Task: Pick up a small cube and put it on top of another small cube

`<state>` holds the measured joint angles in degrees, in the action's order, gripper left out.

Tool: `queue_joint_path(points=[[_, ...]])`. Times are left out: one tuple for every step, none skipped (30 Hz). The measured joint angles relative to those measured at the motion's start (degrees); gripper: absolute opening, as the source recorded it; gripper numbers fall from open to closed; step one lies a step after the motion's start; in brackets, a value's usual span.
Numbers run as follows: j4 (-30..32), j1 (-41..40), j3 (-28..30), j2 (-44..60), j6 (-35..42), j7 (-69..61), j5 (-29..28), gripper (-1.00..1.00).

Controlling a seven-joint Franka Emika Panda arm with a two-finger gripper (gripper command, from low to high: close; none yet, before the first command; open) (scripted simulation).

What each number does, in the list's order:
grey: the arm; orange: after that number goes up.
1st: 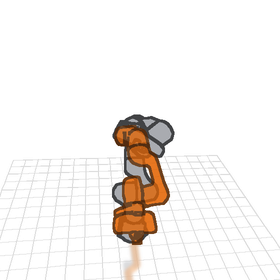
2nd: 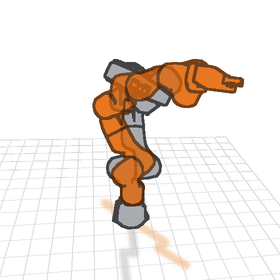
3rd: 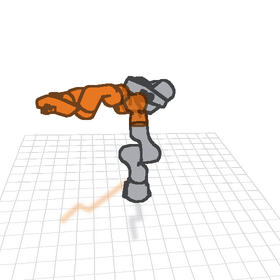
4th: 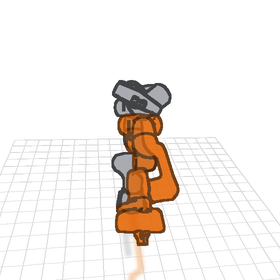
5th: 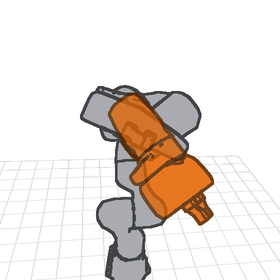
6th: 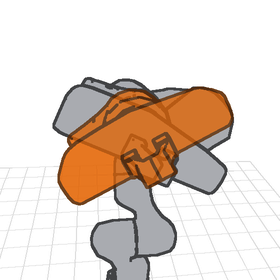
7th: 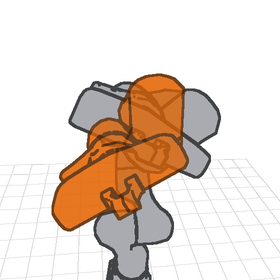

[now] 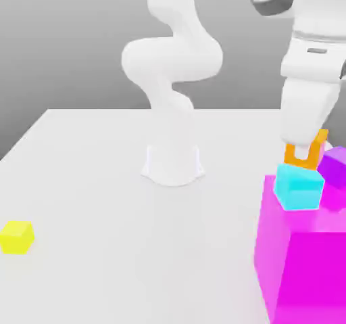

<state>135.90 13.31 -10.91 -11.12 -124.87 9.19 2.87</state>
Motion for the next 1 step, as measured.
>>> queue_joint_path(points=[[0.0,0.0,0.0,0.0,0.0,0.0,0.0,1.0]])
